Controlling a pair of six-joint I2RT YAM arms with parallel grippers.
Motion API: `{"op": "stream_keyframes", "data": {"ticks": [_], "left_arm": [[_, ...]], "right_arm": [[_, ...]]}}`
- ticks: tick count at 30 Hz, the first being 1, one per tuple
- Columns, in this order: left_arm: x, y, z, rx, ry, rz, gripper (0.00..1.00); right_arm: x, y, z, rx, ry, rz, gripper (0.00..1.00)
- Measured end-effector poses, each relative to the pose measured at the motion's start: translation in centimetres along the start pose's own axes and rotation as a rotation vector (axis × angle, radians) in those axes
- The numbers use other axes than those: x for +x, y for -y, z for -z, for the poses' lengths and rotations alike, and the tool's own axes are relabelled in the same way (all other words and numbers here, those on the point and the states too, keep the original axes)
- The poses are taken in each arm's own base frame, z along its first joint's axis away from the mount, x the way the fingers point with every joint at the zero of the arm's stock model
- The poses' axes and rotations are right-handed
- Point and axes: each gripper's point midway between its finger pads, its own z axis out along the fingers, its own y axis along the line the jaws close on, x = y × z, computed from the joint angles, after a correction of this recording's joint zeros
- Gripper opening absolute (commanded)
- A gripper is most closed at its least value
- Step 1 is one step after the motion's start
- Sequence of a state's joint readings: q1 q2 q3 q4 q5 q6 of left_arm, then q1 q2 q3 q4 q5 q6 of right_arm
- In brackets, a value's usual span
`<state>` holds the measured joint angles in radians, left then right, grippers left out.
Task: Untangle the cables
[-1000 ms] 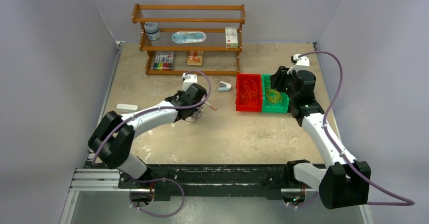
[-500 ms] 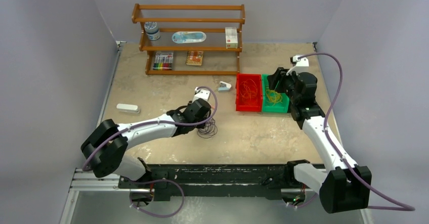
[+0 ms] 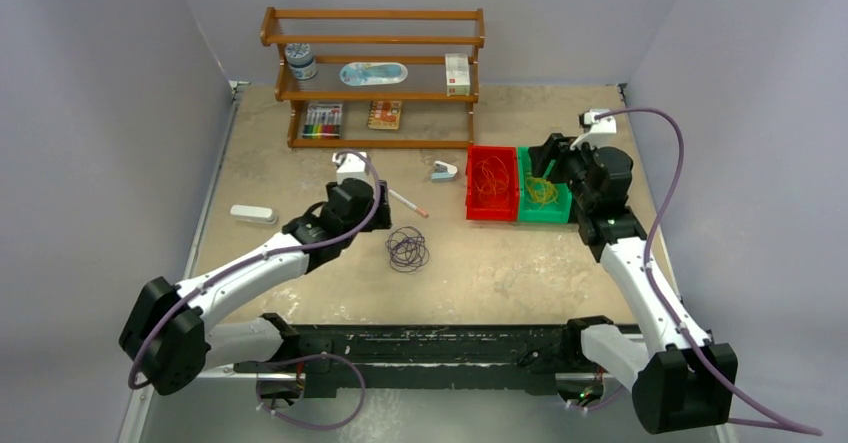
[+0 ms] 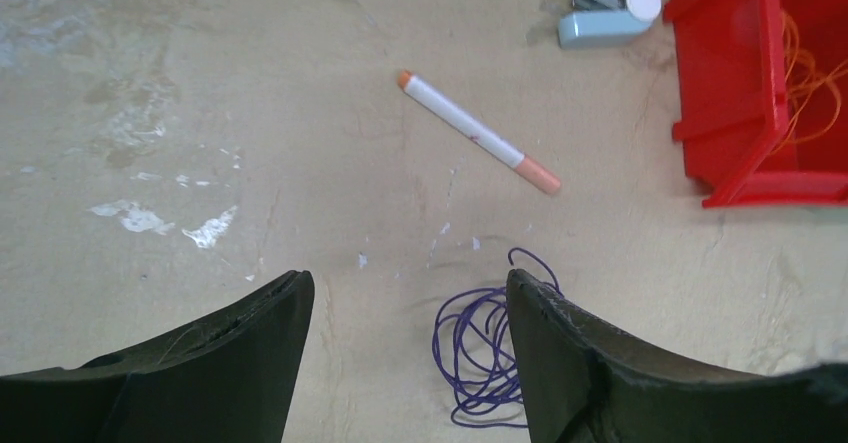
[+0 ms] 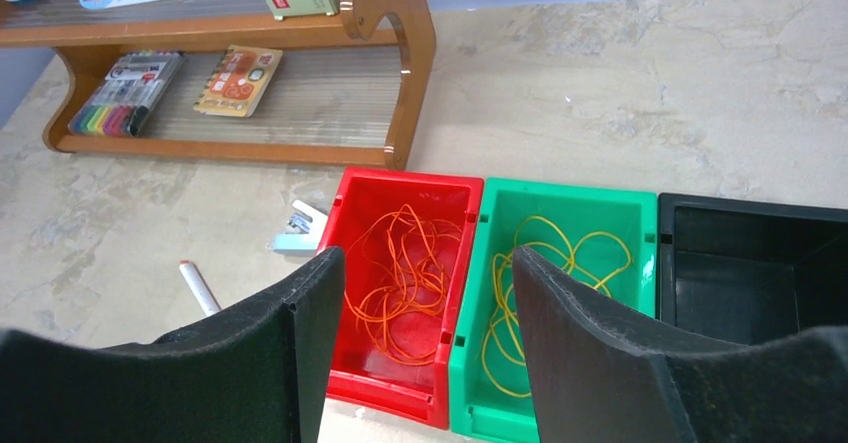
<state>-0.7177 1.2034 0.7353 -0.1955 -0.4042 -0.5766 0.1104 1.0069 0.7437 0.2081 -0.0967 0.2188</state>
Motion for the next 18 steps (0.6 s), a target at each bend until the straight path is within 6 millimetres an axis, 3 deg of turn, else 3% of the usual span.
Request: {"op": "stream_keyframes", "data": {"ticks": [5, 10, 18], "left_arm": [[-2.4, -0.9, 0.9, 0.008, 0.070, 0.077, 0.71], [-3.0, -0.5, 1.3, 0.041, 0.096, 0.119, 0.72], [-1.2, -1.6, 0.7, 0.014, 0.067, 0.153, 0.72]], "right_arm": [[-0.9, -0.3, 0.5, -0.008, 0.029, 0.007, 0.66], [-1.0, -1.2, 0.6, -0.030, 0.035, 0.029, 0.66], [0.4, -6.7, -0.1, -0.166, -0.013, 0.078, 0.68]]}}
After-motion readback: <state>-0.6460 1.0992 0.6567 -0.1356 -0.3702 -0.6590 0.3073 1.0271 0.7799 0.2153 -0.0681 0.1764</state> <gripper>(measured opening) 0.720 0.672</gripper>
